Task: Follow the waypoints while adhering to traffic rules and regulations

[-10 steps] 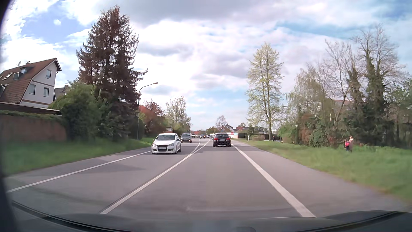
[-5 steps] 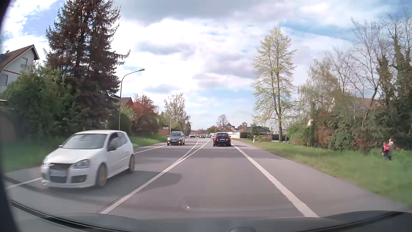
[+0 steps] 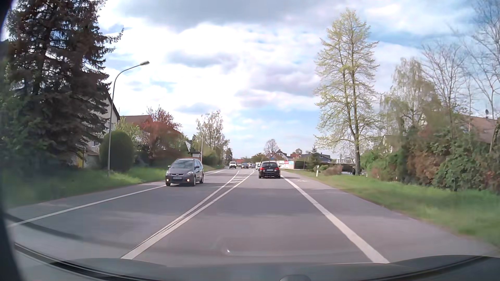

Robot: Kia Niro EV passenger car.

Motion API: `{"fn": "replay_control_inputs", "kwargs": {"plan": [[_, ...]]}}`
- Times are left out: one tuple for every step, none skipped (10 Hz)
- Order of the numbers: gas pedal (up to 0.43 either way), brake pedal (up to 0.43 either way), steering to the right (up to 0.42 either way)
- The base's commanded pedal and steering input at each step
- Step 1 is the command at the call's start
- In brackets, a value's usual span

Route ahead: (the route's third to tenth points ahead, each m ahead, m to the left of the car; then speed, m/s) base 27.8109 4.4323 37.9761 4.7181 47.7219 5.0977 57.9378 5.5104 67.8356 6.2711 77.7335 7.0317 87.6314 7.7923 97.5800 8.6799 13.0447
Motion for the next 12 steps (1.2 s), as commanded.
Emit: {"fn": "replay_control_inputs", "kwargs": {"plan": [[0.000, 0.000, -0.003], [0.000, 0.000, -0.003], [0.000, 0.000, -0.003], [0.000, 0.000, -0.003], [0.000, 0.000, -0.003], [0.000, 0.000, -0.003], [0.000, 0.000, -0.003], [0.000, 0.000, -0.003], [0.000, 0.000, -0.003], [0.000, 0.000, -0.003], [0.000, 0.000, -0.003], [0.000, 0.000, -0.003]]}}
